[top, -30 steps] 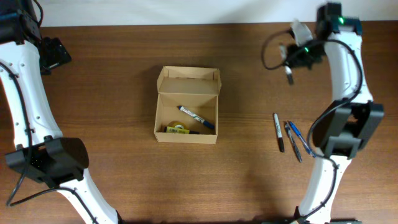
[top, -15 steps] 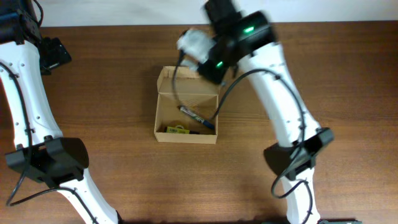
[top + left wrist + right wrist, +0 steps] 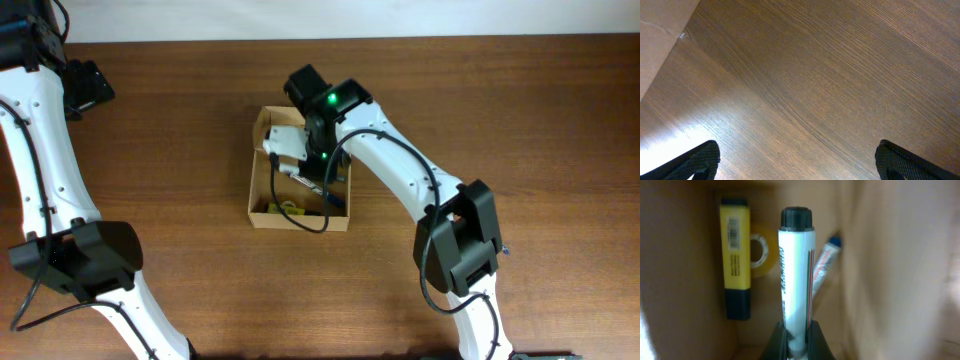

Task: Pack container
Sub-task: 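Carry the black whiteboard marker into the box and lower it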

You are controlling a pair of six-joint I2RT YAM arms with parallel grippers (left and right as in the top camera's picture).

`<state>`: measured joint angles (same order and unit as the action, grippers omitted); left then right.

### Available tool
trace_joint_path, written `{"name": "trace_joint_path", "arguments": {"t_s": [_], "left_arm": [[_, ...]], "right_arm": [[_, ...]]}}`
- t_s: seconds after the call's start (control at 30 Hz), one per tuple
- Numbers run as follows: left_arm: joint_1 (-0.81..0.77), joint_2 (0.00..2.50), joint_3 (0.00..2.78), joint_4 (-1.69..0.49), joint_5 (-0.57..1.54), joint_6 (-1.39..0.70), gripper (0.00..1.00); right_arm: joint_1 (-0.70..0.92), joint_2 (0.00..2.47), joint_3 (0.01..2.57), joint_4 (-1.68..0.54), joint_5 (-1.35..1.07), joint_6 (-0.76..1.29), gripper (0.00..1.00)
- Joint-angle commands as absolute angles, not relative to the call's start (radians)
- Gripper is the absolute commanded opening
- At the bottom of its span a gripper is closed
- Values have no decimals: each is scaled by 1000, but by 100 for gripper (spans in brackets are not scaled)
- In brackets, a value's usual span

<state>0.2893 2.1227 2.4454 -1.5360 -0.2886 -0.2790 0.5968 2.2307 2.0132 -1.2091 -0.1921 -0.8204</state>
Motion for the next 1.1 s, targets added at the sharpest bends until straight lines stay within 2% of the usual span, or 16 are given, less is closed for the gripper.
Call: {"name": "trace_joint_path", "arguments": {"t_s": [0.0, 0.27, 0.3, 0.37, 0.4, 0.47, 0.53, 0.67, 0.8, 0.9, 1.07], "left_arm": [[291, 2130, 2440, -1537, -292, -268, 100], [291, 2130, 2440, -1537, -292, -268, 100], [291, 2130, 2440, -1537, -292, -268, 100], [291, 2130, 2440, -1537, -292, -268, 100], [291, 2130, 2440, -1537, -292, -268, 100], [291, 2130, 2440, -1537, -292, -268, 100], [291, 2130, 2440, -1537, -292, -268, 100], [291, 2130, 2440, -1537, -292, -268, 100], [291, 2130, 2440, -1537, -292, -268, 100], [291, 2130, 2440, -1537, -292, -268, 100], [291, 2130, 2440, -1537, -292, -268, 100]], "right_arm": [[616, 2236, 1942, -1185, -206, -830, 4], [630, 2236, 1849, -1125, -206, -773, 4], [630, 2235, 1851, -1124, -205, -769, 15], [630, 2231, 1868, -1133, -200, -757, 29], [630, 2227, 1885, -1142, -198, -732, 34], [631, 2218, 1941, -1169, -198, -678, 37], [634, 2207, 2031, -1213, -198, -596, 49], [641, 2186, 2313, -1348, -193, -401, 49], [639, 2183, 2543, -1432, -51, -266, 49], [625, 2183, 2673, -1491, 52, -249, 54], [530, 2146, 2736, -1577, 69, -226, 52]]}}
